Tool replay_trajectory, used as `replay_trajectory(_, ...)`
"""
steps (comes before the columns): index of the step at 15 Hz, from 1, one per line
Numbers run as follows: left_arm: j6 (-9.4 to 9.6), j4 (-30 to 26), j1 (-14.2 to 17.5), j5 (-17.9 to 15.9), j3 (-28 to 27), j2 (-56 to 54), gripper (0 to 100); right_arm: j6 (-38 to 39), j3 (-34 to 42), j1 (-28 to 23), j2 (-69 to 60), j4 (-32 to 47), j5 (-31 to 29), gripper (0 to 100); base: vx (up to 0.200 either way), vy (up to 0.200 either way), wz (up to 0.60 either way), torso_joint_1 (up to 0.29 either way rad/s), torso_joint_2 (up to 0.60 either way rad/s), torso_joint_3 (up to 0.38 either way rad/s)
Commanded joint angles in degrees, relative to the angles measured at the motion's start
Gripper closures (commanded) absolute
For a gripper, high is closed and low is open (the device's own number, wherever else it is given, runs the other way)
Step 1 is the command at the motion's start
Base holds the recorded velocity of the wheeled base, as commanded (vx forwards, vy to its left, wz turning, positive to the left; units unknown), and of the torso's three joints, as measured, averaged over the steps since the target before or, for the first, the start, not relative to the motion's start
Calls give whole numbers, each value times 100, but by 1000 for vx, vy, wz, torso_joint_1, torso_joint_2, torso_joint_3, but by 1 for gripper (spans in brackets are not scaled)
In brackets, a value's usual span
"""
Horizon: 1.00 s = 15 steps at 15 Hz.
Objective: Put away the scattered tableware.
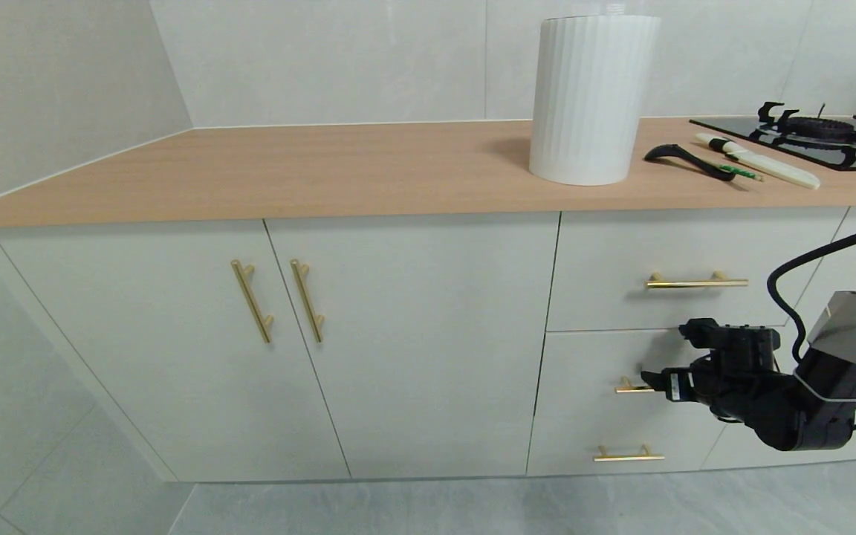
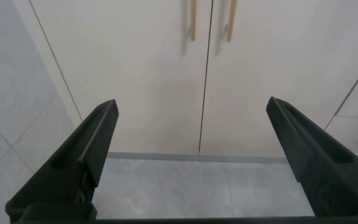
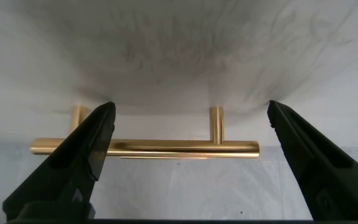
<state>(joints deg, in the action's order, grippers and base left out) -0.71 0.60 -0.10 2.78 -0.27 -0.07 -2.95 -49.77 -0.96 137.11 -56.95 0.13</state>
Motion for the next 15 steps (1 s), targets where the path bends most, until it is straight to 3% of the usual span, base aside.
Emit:
replay_trajectory(1,0,2,1,3,0,7,0,-21,-41,0,167,-53,4,0,0,0,0,0,0,0)
replay_trajectory(7,0,2,1,3,0,7,0,-74,20,-9,176,-44,4,0,0,0,0,0,0,0)
replay_trajectory(15,0,2,1,3,0,7,0,-92,653,8,-193,-44,4,0,0,0,0,0,0,0)
